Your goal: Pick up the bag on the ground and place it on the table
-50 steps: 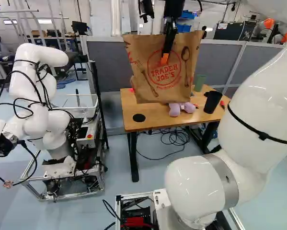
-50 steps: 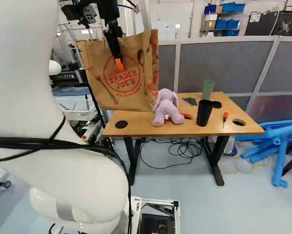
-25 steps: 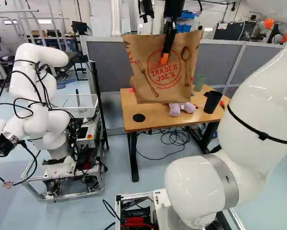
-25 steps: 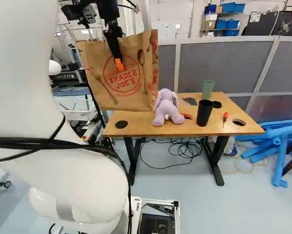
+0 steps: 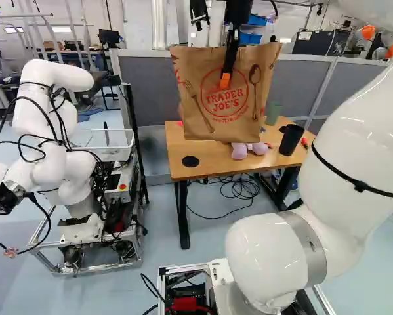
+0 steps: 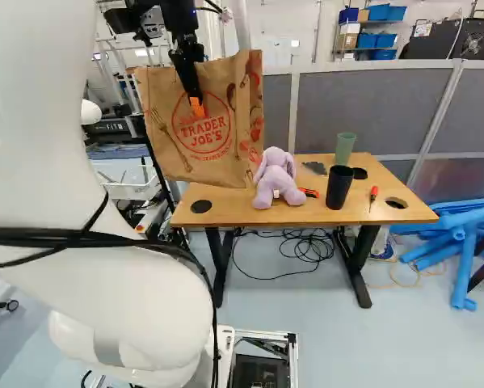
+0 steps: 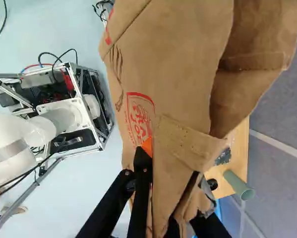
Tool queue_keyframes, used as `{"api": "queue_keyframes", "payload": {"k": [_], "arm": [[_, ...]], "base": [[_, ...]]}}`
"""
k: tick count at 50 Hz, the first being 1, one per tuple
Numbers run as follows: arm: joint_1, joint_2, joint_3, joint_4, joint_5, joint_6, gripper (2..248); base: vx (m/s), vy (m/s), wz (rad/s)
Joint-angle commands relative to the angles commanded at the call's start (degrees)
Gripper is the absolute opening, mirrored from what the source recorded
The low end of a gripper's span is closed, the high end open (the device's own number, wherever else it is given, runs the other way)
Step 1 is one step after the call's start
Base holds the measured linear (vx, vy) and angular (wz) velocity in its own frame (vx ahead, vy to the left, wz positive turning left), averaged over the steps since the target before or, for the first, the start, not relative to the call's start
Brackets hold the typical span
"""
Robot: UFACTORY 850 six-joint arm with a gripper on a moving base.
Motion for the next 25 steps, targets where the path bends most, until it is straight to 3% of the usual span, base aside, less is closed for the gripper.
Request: {"api": "queue_keyframes", "payload": {"k": [25], "arm": [[0.0, 0.0, 0.0, 0.0, 0.0, 15.0, 21]], "base": [[0.000, 0.000, 0.000]]}}
